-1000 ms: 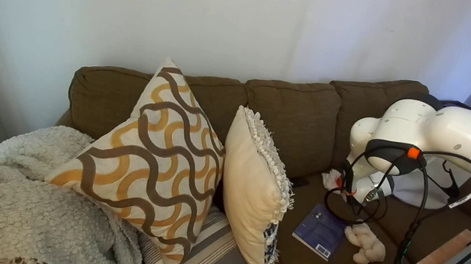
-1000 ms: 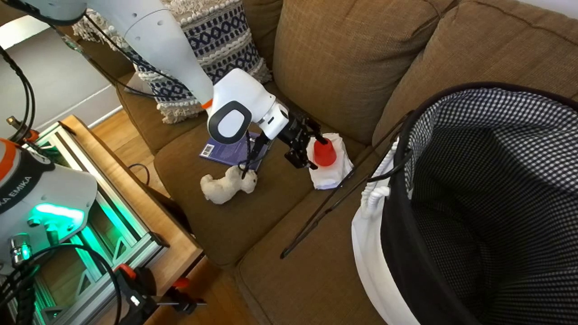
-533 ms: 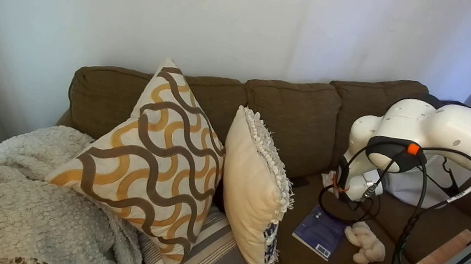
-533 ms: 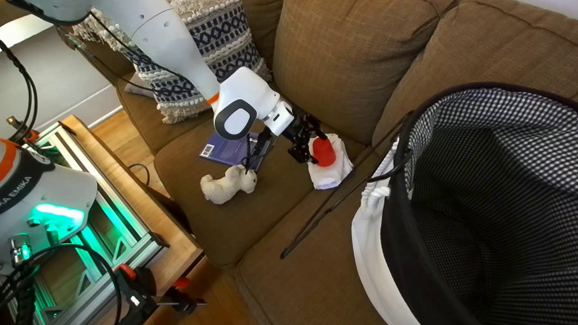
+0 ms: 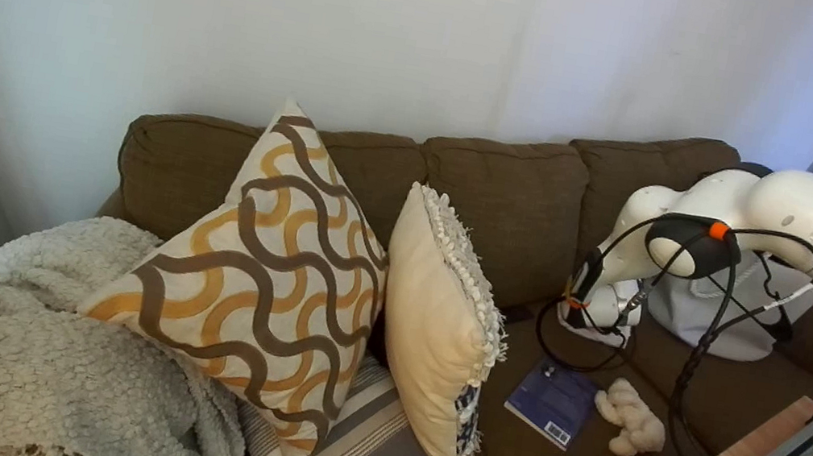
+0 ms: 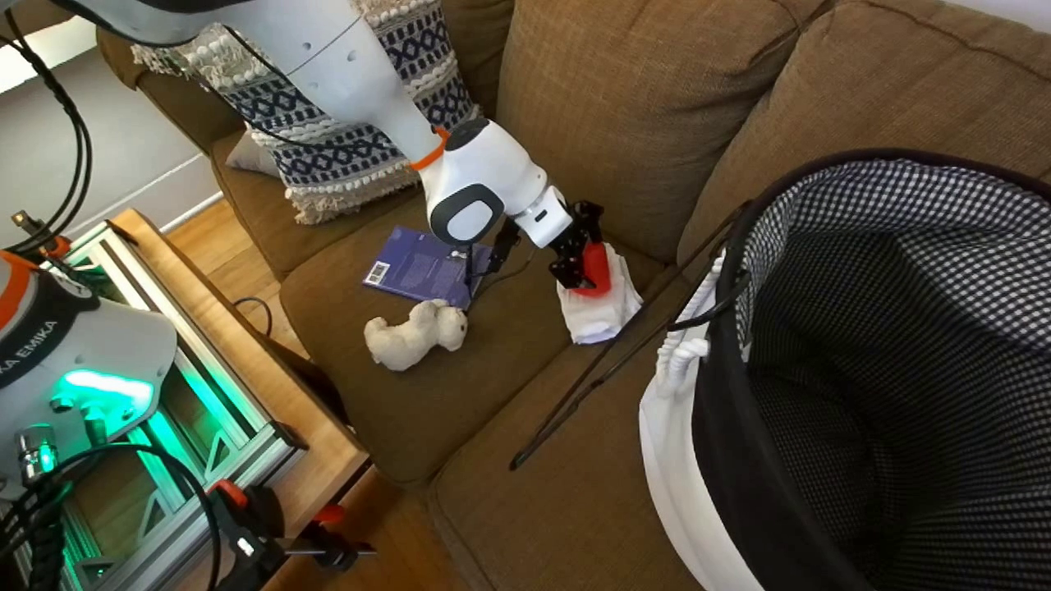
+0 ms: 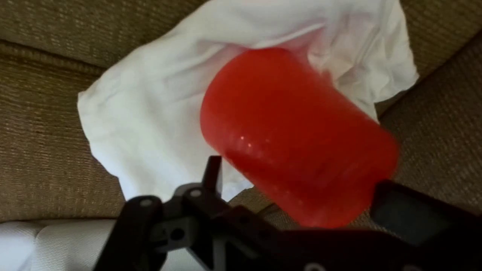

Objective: Put the cup on the backrest of the chair

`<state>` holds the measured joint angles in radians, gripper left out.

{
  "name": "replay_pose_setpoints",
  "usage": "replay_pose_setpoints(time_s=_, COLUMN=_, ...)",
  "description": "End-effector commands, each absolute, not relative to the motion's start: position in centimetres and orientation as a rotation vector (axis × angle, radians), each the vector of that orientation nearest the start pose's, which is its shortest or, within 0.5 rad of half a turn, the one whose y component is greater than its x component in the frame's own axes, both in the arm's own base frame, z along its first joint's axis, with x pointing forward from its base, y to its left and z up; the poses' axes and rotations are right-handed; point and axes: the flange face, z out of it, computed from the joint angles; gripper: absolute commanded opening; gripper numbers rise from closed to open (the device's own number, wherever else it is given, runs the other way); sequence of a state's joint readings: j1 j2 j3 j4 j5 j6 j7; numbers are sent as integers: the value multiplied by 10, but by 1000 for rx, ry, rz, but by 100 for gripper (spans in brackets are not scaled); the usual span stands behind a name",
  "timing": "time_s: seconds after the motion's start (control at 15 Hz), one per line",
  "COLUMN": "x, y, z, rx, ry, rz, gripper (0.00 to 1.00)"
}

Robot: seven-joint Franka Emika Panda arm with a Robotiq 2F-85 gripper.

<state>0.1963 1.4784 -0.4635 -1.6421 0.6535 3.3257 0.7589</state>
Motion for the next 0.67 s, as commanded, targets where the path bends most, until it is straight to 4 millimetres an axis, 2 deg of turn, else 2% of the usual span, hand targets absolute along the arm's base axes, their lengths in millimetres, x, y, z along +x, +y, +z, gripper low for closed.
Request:
replay_pose_setpoints(time_s=0.0, x=531, y=-224, z=-94, rx=-2744, ry=1914, rz=-780, gripper=100)
replay_pose_setpoints(time_s=0.2, x=509, y=-238, z=-65, rx=-2832, ry=1976, rz=-720, gripper=100)
replay_pose_setpoints(time_s=0.4, x=498, y=-246, z=-39, rx=-2845, ry=1988, rz=-710, gripper=100)
replay_pose_setpoints(time_s=0.47, x=499, y=-241, z=-33, rx=-2808, ry=2002, rz=-758, gripper=100)
replay_pose_setpoints(time_s=0.53, x=507, y=-250, z=-47, rx=-2818, ry=1992, rz=-774, gripper=100)
replay_pose_setpoints(time_s=0.6, x=507, y=-249, z=-42, rx=-2808, ry=2000, rz=-776, gripper=100)
